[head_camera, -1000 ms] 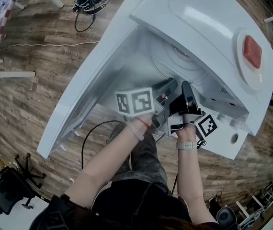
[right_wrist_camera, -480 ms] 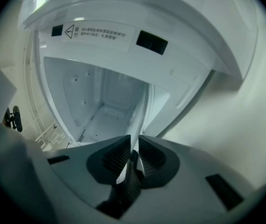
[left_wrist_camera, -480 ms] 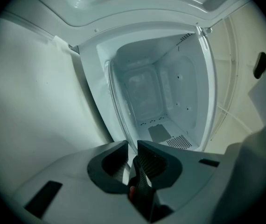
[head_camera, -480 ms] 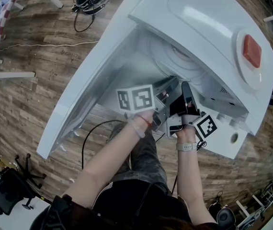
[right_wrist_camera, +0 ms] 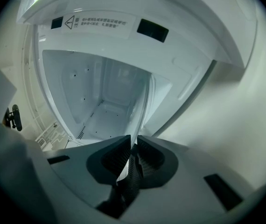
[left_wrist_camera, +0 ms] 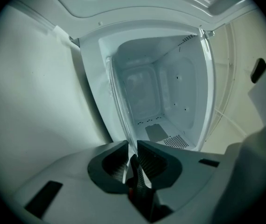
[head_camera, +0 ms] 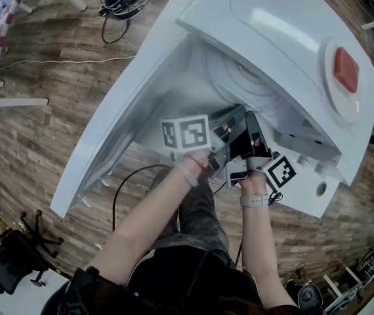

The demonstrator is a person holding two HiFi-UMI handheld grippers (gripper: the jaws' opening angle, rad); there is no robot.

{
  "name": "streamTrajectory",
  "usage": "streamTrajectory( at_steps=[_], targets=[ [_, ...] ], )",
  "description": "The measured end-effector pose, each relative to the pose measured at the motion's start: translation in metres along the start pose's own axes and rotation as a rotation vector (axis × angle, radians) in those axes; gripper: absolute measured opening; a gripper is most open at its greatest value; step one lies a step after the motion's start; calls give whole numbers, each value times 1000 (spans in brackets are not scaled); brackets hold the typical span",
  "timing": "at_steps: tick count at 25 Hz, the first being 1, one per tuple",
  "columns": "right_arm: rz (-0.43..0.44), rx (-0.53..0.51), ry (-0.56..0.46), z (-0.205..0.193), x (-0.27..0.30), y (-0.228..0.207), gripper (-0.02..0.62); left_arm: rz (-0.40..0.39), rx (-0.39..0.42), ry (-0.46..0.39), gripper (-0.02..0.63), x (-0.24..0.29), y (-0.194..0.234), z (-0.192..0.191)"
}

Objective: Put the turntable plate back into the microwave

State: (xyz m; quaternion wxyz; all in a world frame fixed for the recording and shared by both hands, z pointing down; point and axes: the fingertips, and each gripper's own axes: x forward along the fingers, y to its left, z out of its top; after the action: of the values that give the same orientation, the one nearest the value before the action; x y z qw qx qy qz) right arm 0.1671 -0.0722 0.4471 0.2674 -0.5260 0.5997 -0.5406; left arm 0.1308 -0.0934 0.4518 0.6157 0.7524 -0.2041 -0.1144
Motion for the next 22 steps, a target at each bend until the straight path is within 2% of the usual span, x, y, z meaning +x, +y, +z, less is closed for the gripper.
streamTrajectory(
  at_steps=[12, 22],
  targets=[
    [-6, 12, -38, 12, -5, -3, 58, -32, -19, 40, 64, 9, -5, -8],
    [1, 12, -36, 10, -11, -6, 58, -53, -50, 24, 64, 6, -4, -13]
  ],
)
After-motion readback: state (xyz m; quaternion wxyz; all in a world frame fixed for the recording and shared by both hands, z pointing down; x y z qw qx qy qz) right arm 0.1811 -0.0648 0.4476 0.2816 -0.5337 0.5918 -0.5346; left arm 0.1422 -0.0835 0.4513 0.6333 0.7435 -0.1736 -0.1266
